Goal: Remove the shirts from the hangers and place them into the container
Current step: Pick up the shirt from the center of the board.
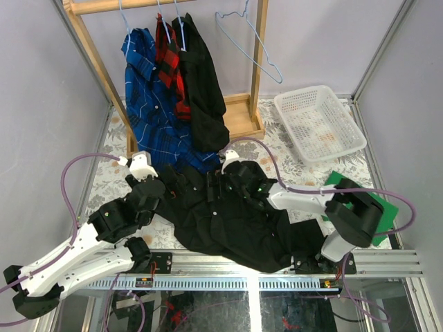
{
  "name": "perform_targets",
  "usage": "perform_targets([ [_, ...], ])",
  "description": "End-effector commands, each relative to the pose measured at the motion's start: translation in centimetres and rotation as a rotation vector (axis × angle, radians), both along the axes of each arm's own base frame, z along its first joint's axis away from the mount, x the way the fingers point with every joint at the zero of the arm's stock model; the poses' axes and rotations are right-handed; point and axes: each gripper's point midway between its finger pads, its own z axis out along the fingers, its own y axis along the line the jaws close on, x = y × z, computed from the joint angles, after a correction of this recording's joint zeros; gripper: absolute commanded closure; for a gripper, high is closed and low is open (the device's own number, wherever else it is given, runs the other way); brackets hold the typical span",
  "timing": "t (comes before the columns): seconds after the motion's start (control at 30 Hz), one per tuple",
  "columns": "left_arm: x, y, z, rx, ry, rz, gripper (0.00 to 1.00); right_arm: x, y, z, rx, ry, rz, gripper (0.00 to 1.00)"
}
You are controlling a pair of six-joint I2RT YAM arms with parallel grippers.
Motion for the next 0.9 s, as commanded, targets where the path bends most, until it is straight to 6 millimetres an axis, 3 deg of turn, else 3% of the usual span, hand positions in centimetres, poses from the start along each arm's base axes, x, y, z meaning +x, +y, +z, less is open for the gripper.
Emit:
perform_targets([
  [0.0,0.3,-0.2,1.1,-0.049,-0.027,0.023,0.0,2.9,1.4,0.6,-0.003,-0.001,-0.126,0.01],
  [0.13,0.2,-0.4,1.1,-0.044,-0.016,0.012,0.0,3.6,0.8,-2.6,-0.049,-0.004,-0.17,0.03],
  [0.17,0.2,-0.4,1.0,-0.042,-0.014,0.012,0.0,3.4,1.0,-3.0,-0.048,-0.007,-0.15,0.1],
  [0.23,0.2,-0.3,0.9,-0.041,-0.01,0.013,0.0,2.5,1.7,-3.5,-0.015,-0.008,-0.079,0.35],
  [0.33,0.2,-0.4,0.7,-0.048,-0.009,0.011,0.0,1.2,1.9,-4.8,0.023,0.023,-0.032,0.58],
  [0.43,0.2,-0.6,0.7,-0.048,-0.005,0.006,0.0,0.7,1.6,-3.9,0.051,-0.003,0.002,0.88],
  [0.5,0.2,-0.7,0.6,-0.048,-0.004,0.005,0.0,0.8,1.4,-1.8,0.061,-0.072,0.029,1.0],
  [0.67,0.3,-1.0,0.8,-0.053,-0.014,-0.006,0.0,1.4,-0.9,6.3,0.046,-0.314,0.058,1.0],
  [0.87,0.5,-0.5,1.2,-0.06,-0.034,0.016,0.0,1.4,-6.3,17.9,0.051,-0.666,0.005,1.0],
])
